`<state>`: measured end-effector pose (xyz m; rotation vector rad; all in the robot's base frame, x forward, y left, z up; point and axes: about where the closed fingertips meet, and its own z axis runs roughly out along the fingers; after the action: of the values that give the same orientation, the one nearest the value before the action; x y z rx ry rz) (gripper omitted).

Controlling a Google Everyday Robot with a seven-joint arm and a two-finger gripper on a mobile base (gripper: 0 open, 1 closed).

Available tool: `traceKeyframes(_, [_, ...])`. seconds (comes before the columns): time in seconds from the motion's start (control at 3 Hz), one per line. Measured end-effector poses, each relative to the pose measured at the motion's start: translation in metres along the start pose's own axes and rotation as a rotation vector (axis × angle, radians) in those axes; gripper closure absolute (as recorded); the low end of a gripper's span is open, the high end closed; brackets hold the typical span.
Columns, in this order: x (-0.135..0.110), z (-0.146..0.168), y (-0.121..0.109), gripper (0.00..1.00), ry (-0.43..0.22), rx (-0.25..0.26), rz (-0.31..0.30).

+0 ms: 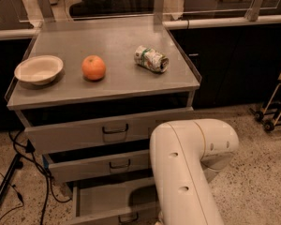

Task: Close bottom drawer

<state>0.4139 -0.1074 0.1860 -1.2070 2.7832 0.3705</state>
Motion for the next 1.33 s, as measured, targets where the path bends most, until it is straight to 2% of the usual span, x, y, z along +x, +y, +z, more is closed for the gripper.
traceKeyframes(0.33, [0.0, 0.0, 0.0, 0.17, 0.0, 0.0, 0.0])
traceKeyframes(1.33, [-0.0001, 0.0, -0.0001, 0.87, 0.0, 0.0, 0.0])
